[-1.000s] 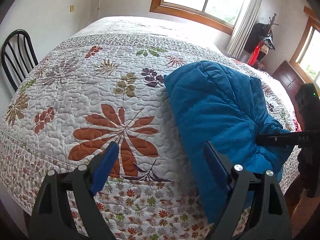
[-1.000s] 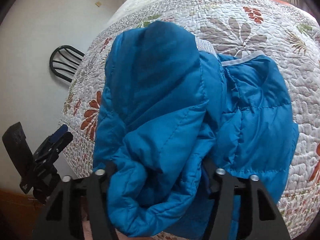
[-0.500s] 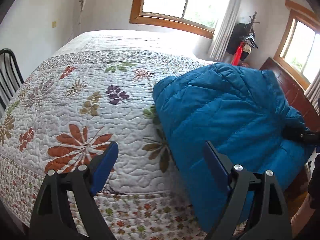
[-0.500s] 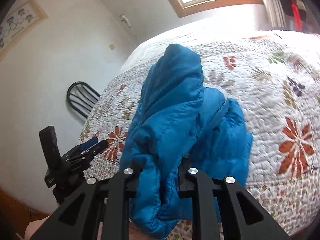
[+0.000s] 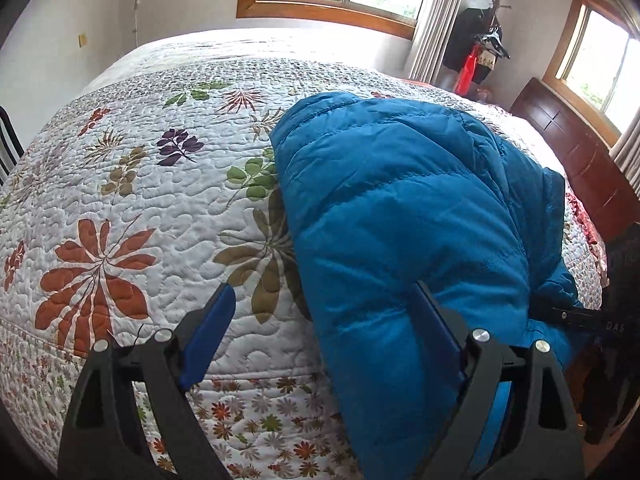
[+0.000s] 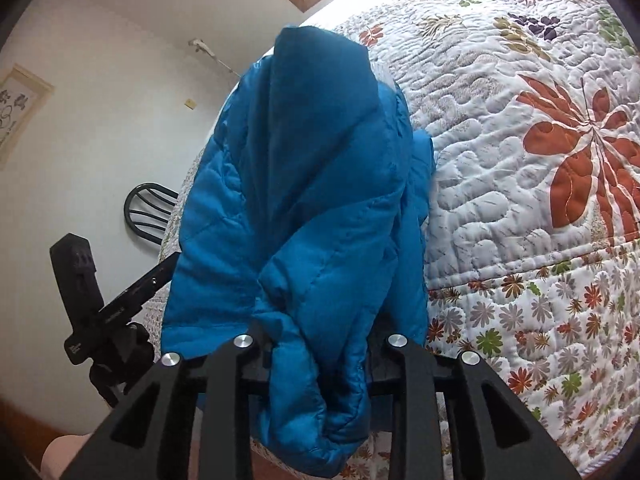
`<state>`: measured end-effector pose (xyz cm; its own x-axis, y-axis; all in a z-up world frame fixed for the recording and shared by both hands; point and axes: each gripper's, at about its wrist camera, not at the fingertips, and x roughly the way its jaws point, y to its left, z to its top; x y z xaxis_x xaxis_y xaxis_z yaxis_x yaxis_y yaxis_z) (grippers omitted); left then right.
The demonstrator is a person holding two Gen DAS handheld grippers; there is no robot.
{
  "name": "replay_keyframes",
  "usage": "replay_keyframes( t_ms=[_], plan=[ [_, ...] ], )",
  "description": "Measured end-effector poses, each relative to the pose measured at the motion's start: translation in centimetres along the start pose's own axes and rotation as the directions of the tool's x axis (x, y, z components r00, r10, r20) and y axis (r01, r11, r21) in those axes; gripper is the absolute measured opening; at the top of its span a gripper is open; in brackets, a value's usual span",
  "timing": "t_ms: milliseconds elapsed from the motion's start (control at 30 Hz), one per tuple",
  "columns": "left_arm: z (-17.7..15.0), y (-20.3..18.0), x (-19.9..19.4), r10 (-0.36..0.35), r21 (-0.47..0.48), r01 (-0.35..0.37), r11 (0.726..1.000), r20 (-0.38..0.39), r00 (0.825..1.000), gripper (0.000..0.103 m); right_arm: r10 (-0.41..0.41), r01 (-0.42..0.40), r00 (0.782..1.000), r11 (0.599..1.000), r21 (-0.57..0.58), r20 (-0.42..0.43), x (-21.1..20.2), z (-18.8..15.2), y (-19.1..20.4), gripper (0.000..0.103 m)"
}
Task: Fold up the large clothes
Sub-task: 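Fold the held end over the bundle and lower it with the right gripper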
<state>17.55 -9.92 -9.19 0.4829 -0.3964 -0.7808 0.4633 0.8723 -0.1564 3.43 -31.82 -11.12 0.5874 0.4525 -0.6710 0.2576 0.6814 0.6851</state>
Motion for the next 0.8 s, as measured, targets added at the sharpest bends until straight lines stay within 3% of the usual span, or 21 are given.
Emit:
replay_keyframes(
  t_ms=[133,233,367,467,533,633,767,800],
  plan=[
    [0.3,0.3,-0.3,0.003,0.000,-0.003,1.000,-0.004,1.000,0.086,-0.028,0.027,1.000,0.999,-0.038,-0.007,-0.8,0.6,1.6,0.036],
    [0.3,0.6,-1.4,-0.008,-0.002,0.008,1.000,0.000,1.000,0.086,-0.129,0.135,0.989,0.987,-0.091,0.068,-3.9,0.6,3.8,0.049],
    [-0.1,0.4,-3.1,-0.014,-0.003,0.014,1.000,-0.001,1.000,0.086,-0.293,0.333,0.935,0.919,-0.210,0.201,-7.1,0.0,8.5,0.049],
    [-0.3,-0.4,-4.4,-0.057,0.007,0.057,0.998,0.008,0.998,0.086,-0.275,0.346,0.930,0.879,-0.329,0.244,-8.2,-0.1,12.5,0.047],
    [-0.5,-1.2,-5.1,-0.080,0.015,0.079,0.997,0.019,0.997,0.086,-0.254,0.332,0.939,0.851,-0.406,0.233,-7.9,0.0,14.4,0.045],
    [-0.9,-2.5,-5.2,-0.108,0.049,0.108,0.993,0.009,0.994,0.086,-0.322,0.363,0.932,0.832,-0.419,0.167,-5.8,0.2,14.2,0.037],
    [-1.9,-3.1,-3.5,-0.117,0.074,0.121,0.990,-0.057,0.992,0.083,-0.403,0.416,0.908,0.826,-0.380,0.116,-4.1,-0.6,10.5,0.033],
    [-2.1,-3.1,-2.7,-0.125,0.071,0.131,0.989,-0.082,0.989,0.083,-0.399,0.403,0.913,0.840,-0.364,0.091,-3.6,-0.7,9.4,0.033]
  ],
)
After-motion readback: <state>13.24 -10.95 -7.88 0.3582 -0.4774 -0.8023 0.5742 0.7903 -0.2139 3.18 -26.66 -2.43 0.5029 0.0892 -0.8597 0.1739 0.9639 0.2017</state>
